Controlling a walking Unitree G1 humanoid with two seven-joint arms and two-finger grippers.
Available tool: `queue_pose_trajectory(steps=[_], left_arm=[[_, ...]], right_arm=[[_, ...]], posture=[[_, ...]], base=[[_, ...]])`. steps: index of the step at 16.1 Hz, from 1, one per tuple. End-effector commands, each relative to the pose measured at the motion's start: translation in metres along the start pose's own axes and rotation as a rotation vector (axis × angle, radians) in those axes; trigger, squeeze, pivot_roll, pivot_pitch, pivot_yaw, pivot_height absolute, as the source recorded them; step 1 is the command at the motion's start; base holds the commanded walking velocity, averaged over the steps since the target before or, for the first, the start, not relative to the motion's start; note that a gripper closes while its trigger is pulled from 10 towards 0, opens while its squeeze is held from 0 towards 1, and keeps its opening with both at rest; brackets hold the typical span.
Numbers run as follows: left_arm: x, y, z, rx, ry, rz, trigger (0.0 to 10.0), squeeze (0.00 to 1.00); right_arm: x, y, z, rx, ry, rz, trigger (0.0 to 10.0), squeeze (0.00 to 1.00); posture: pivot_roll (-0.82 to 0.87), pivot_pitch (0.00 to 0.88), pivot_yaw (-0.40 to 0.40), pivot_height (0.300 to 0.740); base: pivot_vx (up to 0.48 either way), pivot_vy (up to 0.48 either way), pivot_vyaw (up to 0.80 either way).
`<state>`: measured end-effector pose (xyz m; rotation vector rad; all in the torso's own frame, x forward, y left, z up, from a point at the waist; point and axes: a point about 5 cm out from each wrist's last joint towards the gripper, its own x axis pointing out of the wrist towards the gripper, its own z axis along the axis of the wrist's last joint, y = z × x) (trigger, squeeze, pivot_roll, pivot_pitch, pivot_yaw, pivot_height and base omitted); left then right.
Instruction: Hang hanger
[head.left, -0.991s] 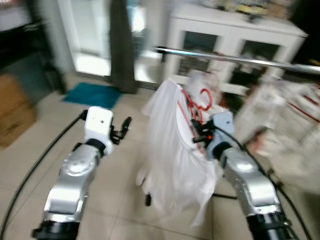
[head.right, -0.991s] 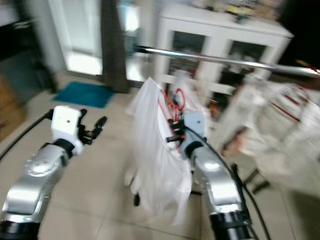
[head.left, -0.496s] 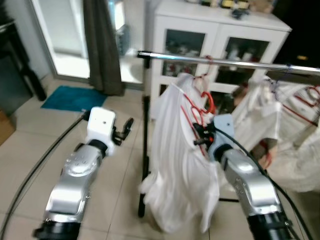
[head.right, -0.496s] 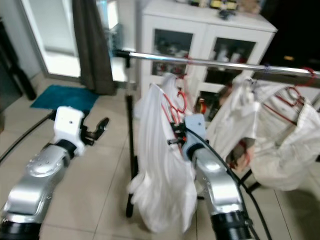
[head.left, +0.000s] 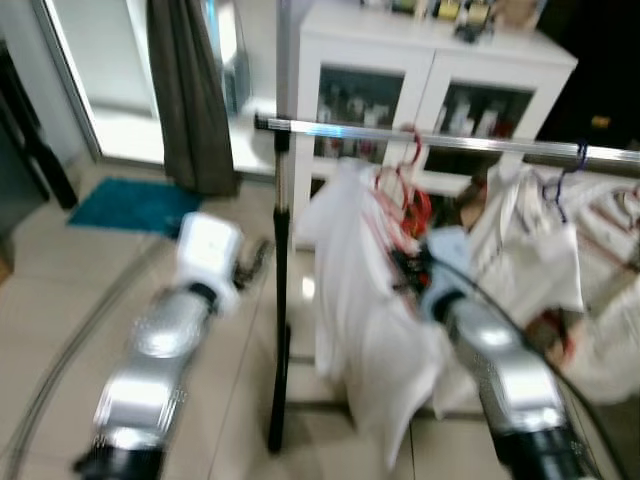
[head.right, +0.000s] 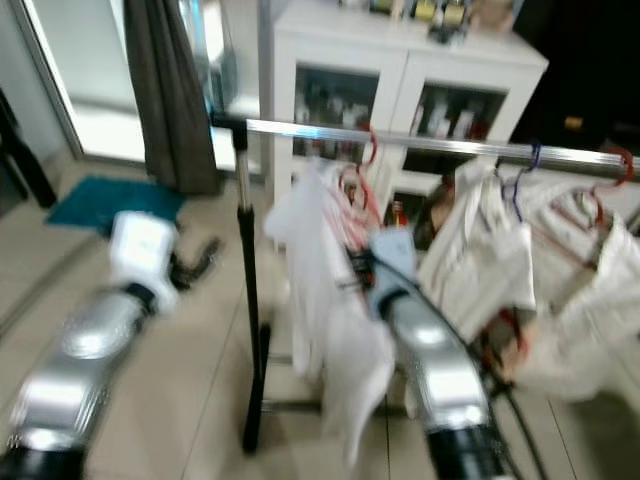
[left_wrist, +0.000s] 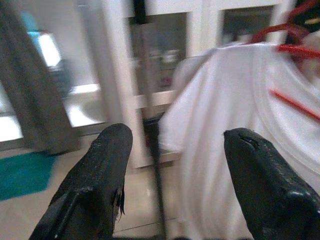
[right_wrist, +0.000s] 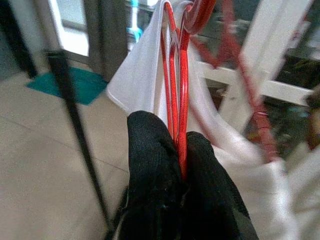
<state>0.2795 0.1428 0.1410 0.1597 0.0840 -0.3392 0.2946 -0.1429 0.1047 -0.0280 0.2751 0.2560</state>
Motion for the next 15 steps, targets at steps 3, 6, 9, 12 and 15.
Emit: queue_pose_trajectory(steps=[3, 6, 9, 12, 15], left_arm=[[-0.004, 0.006, 0.003, 0.019, -0.006, 0.02, 10.0, 0.0], [-0.002, 0.008, 0.004, 0.033, -0.007, 0.014, 10.0, 0.0], [-0.002, 0.0, 0.005, 0.064, -0.012, -0.062, 10.0, 0.0], [-0.004, -0.004, 0.008, 0.091, -0.023, -0.108, 10.0, 0.0], [-0.006, -0.002, 0.008, 0.117, -0.013, -0.132, 10.0, 0.0]], right_arm=[[0.0, 0.002, 0.016, -0.03, -0.065, 0.001, 10.0, 0.0], [0.004, 0.004, 0.022, -0.033, -0.085, 0.007, 10.0, 0.0], [0.005, 0.006, 0.025, -0.059, -0.094, 0.016, 10.0, 0.0], [0.01, 0.006, 0.029, -0.048, -0.103, 0.009, 10.0, 0.0], [0.013, 0.006, 0.03, -0.039, -0.091, 0.021, 10.0, 0.0]], posture=[[-0.07, 0.0, -0.082, 0.74], [-0.07, 0.0, -0.069, 0.74], [-0.06, 0.0, -0.072, 0.74], [-0.05, 0.0, -0.072, 0.74], [-0.04, 0.0, -0.087, 0.74]], base=[[0.341, 0.0, 0.0], [0.338, 0.0, 0.0], [0.209, 0.0, 0.0], [0.0, 0.0, 0.0], [0.0, 0.0, 0.0]])
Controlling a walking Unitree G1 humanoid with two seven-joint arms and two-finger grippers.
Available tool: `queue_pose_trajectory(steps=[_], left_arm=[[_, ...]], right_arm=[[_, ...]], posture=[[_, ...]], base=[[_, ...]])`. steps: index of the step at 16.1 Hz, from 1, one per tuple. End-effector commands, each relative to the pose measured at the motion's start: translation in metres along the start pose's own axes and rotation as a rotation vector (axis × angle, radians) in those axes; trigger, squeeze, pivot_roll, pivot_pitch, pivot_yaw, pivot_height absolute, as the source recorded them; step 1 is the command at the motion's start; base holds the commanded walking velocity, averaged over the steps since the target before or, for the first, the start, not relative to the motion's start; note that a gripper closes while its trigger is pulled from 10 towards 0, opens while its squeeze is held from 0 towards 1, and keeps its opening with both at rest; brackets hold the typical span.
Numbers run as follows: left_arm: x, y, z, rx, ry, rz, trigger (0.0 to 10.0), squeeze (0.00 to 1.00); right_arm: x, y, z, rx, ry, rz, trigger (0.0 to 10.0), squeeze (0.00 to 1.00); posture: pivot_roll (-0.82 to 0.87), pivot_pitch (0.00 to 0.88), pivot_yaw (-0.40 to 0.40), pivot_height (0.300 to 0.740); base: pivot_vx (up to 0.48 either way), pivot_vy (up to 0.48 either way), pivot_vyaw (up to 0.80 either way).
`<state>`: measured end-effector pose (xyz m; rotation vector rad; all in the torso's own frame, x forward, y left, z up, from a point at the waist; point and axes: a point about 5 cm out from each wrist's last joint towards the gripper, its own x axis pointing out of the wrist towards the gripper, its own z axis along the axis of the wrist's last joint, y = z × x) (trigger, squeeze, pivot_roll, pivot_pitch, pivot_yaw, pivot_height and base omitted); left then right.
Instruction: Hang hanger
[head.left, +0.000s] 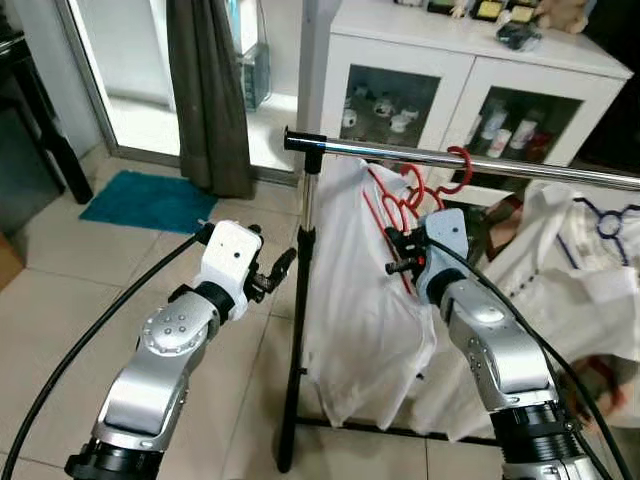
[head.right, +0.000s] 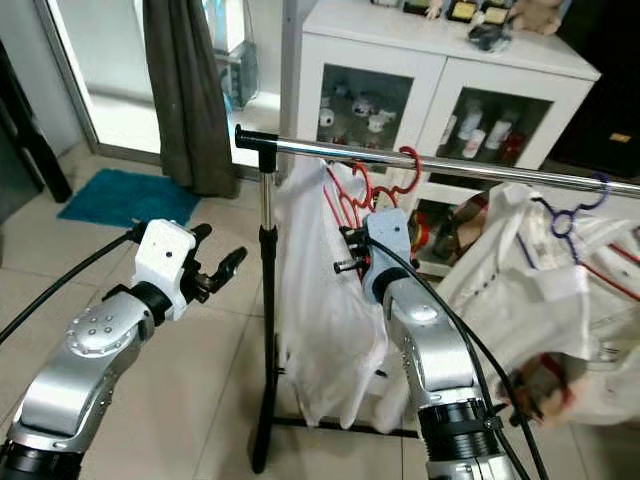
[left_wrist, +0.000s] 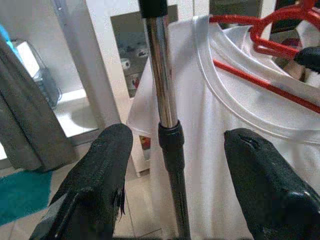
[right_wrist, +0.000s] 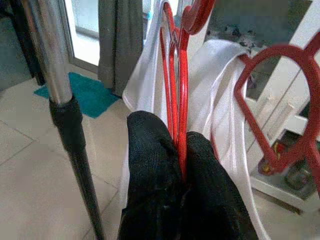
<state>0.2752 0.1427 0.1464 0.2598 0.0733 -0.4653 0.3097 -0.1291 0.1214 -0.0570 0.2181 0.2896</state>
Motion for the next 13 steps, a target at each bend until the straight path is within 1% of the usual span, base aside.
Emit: queue_pose_trajectory(steps=[1, 4, 7, 9, 13], left_arm=[[-0.002, -0.001, 0.003, 0.011, -0.01, -0.007, 10.0, 0.0], [-0.002, -0.001, 0.003, 0.017, -0.012, -0.015, 10.0, 0.0], [-0.003, -0.003, 0.006, 0.039, -0.016, -0.069, 10.0, 0.0], [-0.004, -0.007, 0.009, 0.056, -0.022, -0.122, 10.0, 0.0], [-0.007, -0.011, 0.013, 0.075, -0.012, -0.195, 10.0, 0.0]], right_arm=[[0.001, -0.003, 0.009, -0.008, -0.034, 0.003, 10.0, 0.0], [0.007, -0.003, 0.012, -0.028, -0.024, 0.025, 10.0, 0.0], [0.016, -0.005, 0.018, -0.038, -0.023, 0.026, 10.0, 0.0], [0.025, -0.005, 0.028, -0.034, -0.037, 0.027, 10.0, 0.0], [0.041, -0.004, 0.046, -0.053, -0.049, 0.063, 10.0, 0.0]], posture=[[-0.04, 0.0, -0.087, 0.74], [-0.04, 0.0, -0.091, 0.74], [-0.04, 0.0, -0.087, 0.74], [-0.04, 0.0, -0.087, 0.74], [-0.03, 0.0, -0.086, 0.74]], base=[[0.0, 0.0, 0.0], [0.0, 0.0, 0.0], [0.0, 0.0, 0.0], [0.0, 0.0, 0.0], [0.0, 0.0, 0.0]])
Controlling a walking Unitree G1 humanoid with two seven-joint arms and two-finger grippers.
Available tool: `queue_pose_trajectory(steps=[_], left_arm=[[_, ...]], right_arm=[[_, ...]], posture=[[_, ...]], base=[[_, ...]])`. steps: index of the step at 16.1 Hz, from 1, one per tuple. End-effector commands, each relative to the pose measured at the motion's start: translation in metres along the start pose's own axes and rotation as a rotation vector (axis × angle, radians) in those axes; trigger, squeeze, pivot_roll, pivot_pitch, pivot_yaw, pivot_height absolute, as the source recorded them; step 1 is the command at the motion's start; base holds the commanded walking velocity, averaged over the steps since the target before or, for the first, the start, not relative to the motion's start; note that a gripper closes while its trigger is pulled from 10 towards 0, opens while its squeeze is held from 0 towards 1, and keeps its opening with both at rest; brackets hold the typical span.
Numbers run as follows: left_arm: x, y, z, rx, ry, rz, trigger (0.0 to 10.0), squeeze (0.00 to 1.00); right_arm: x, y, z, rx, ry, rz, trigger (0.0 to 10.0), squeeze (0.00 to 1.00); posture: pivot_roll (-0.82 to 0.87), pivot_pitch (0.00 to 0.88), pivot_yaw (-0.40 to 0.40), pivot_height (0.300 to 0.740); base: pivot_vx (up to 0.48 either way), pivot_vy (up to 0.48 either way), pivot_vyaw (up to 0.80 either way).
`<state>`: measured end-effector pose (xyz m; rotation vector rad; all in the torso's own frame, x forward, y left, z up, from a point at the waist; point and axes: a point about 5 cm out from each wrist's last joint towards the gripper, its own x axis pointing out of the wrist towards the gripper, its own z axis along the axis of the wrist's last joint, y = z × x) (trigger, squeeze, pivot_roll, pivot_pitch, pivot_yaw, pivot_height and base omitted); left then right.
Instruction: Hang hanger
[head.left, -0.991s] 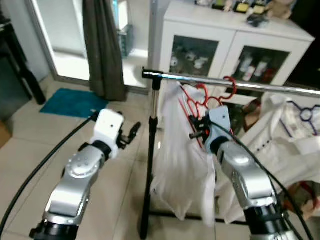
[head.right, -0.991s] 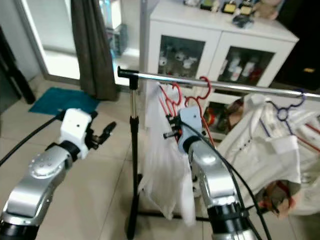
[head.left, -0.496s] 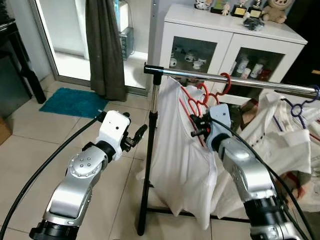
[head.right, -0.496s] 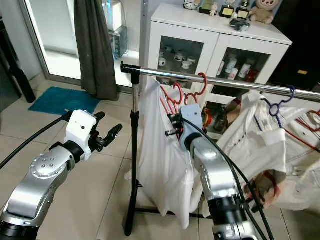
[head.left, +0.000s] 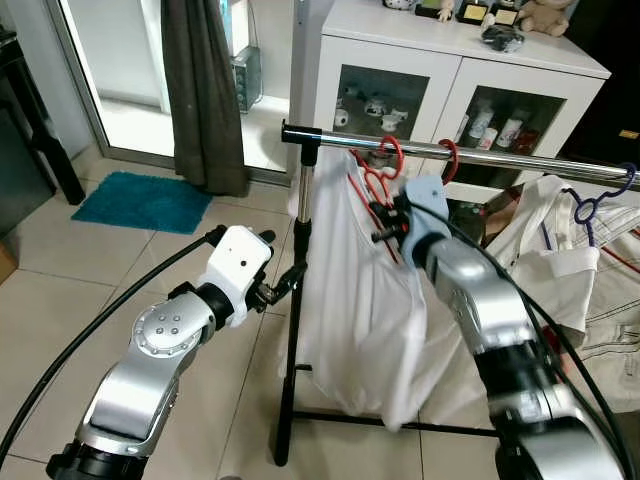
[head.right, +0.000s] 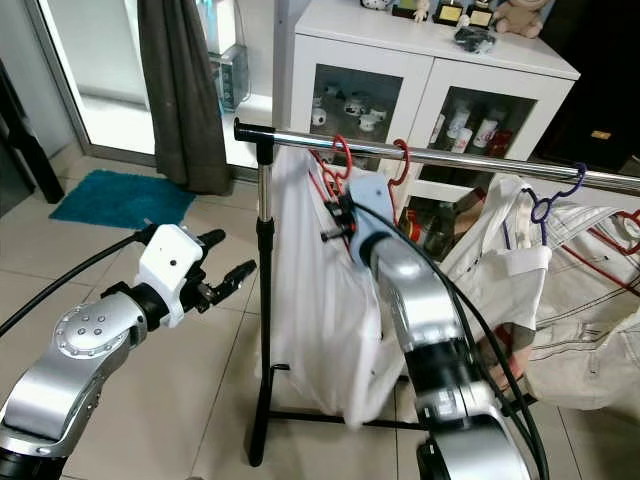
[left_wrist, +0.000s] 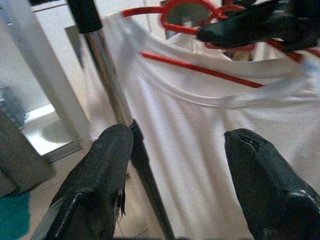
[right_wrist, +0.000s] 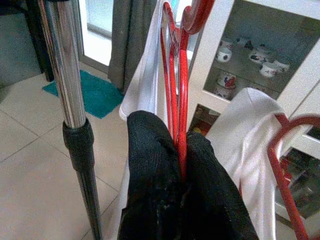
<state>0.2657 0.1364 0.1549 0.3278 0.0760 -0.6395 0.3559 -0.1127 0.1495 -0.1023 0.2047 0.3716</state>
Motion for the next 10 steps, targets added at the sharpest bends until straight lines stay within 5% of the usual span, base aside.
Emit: queue_pose_trajectory(steps=[1, 10], left_arm=[[-0.001, -0.005, 0.007, -0.002, -0.019, -0.038, 10.0, 0.0], [-0.004, -0.008, 0.017, 0.011, -0.017, -0.126, 10.0, 0.0]], right_arm=[[0.002, -0.007, 0.011, -0.004, -0.039, -0.009, 10.0, 0.0], [0.029, -0.014, 0.018, 0.012, 0.092, -0.044, 10.0, 0.0]], posture=[[-0.04, 0.0, -0.092, 0.74], [-0.03, 0.0, -0.091, 0.74]], base=[[0.0, 0.0, 0.0], [0.0, 0.0, 0.0]])
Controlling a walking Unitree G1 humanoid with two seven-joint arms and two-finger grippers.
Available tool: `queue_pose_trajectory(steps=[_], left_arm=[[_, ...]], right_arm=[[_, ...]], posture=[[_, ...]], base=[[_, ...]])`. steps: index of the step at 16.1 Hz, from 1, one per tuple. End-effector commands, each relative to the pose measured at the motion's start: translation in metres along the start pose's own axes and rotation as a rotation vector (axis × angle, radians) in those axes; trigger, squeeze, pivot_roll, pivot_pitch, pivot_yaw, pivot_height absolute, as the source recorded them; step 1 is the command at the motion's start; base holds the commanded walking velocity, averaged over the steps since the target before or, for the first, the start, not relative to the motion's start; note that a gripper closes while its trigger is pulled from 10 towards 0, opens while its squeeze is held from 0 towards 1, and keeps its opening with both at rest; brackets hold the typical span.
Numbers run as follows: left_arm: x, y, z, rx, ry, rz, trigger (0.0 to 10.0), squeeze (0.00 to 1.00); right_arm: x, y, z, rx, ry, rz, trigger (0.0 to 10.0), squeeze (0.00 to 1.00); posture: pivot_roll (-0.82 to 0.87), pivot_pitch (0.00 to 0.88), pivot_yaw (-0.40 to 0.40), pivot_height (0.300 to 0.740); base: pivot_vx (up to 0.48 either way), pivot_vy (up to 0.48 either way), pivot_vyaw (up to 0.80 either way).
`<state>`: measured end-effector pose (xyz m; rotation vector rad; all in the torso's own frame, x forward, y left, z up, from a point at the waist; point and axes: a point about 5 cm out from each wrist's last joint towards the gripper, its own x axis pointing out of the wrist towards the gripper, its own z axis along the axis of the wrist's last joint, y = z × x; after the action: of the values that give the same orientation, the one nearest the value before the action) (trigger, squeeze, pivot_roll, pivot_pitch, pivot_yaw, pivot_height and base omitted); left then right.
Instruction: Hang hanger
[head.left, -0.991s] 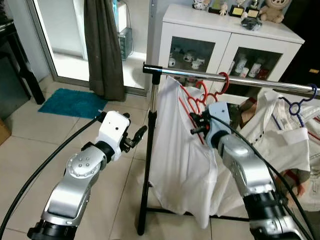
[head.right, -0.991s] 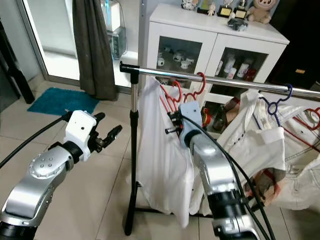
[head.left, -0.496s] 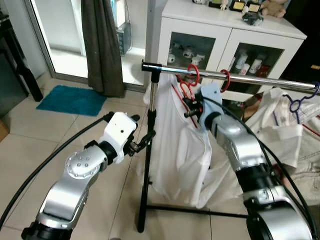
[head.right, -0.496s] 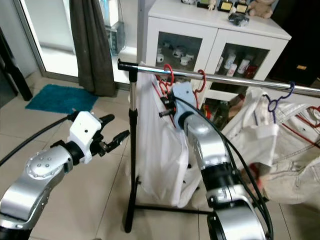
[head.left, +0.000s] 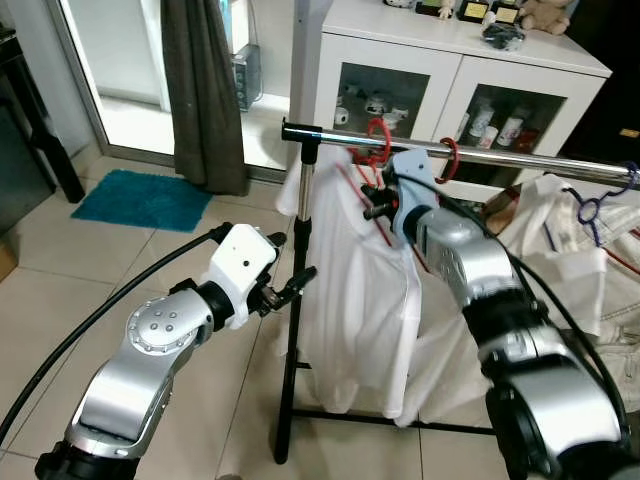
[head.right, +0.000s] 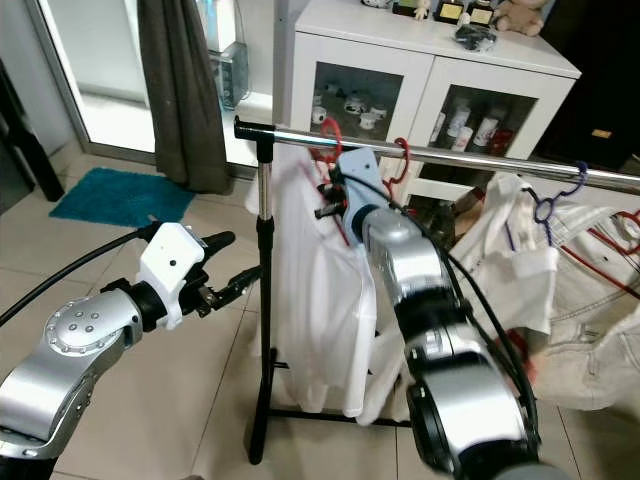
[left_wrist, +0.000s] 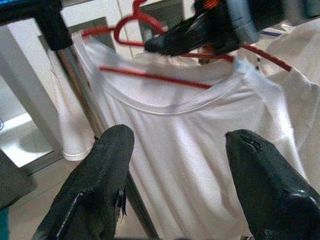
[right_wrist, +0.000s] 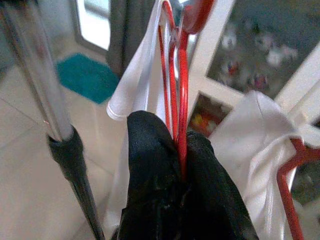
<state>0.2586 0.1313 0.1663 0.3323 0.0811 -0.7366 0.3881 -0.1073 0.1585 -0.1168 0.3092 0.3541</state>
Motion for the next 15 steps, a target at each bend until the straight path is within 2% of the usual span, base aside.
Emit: queue_pose_trajectory(steps=[1, 5, 7, 8, 10, 11, 12, 14, 15], left_arm=[[0.001, -0.003, 0.004, 0.002, -0.009, -0.03, 10.0, 0.0], [-0.002, -0.006, 0.001, 0.003, 0.01, -0.048, 10.0, 0.0], [-0.002, -0.007, 0.001, 0.001, 0.012, -0.047, 10.0, 0.0], [-0.002, -0.006, 0.0, -0.017, 0.004, -0.03, 10.0, 0.0], [-0.002, -0.005, 0.0, -0.054, -0.012, 0.002, 10.0, 0.0], [0.001, 0.002, -0.002, -0.107, -0.03, 0.096, 10.0, 0.0], [0.001, 0.002, -0.002, -0.107, -0.03, 0.096, 10.0, 0.0], [0.006, 0.008, -0.006, -0.119, -0.026, 0.177, 10.0, 0.0], [0.006, 0.008, -0.006, -0.116, -0.026, 0.181, 10.0, 0.0]], right_arm=[[0.0, -0.007, 0.003, 0.008, -0.013, -0.032, 10.0, 0.0], [0.007, -0.01, 0.006, 0.031, 0.04, -0.069, 10.0, 0.0], [0.007, -0.006, -0.001, 0.033, 0.082, -0.048, 10.0, 0.0], [0.007, -0.006, -0.003, 0.029, 0.062, -0.035, 10.0, 1.0], [0.006, -0.009, 0.003, 0.033, -0.001, -0.03, 10.0, 1.0], [-0.001, -0.015, 0.013, 0.064, -0.097, -0.009, 10.0, 1.0], [-0.001, -0.015, 0.013, 0.064, -0.097, -0.009, 10.0, 1.0], [-0.023, -0.02, 0.021, 0.059, -0.209, 0.049, 10.0, 1.0], [-0.026, -0.02, 0.021, 0.054, -0.218, 0.057, 10.0, 1.0]], posture=[[-0.03, 0.0, -0.091, 0.74], [-0.03, 0.0, -0.096, 0.74], [-0.03, 0.0, -0.104, 0.74], [-0.02, 0.0, -0.103, 0.74], [-0.03, 0.0, -0.097, 0.74], [-0.04, 0.0, -0.089, 0.74], [-0.04, 0.0, -0.089, 0.74], [-0.05, 0.0, -0.072, 0.74], [-0.05, 0.0, -0.067, 0.74]], base=[[0.0, 0.0, 0.0], [0.0, 0.0, 0.0], [0.0, 0.0, 0.0], [0.0, 0.0, 0.0], [0.0, 0.0, 0.0], [0.0, 0.0, 0.0], [0.0, 0.0, 0.0], [0.0, 0.0, 0.0], [0.0, 0.0, 0.0]])
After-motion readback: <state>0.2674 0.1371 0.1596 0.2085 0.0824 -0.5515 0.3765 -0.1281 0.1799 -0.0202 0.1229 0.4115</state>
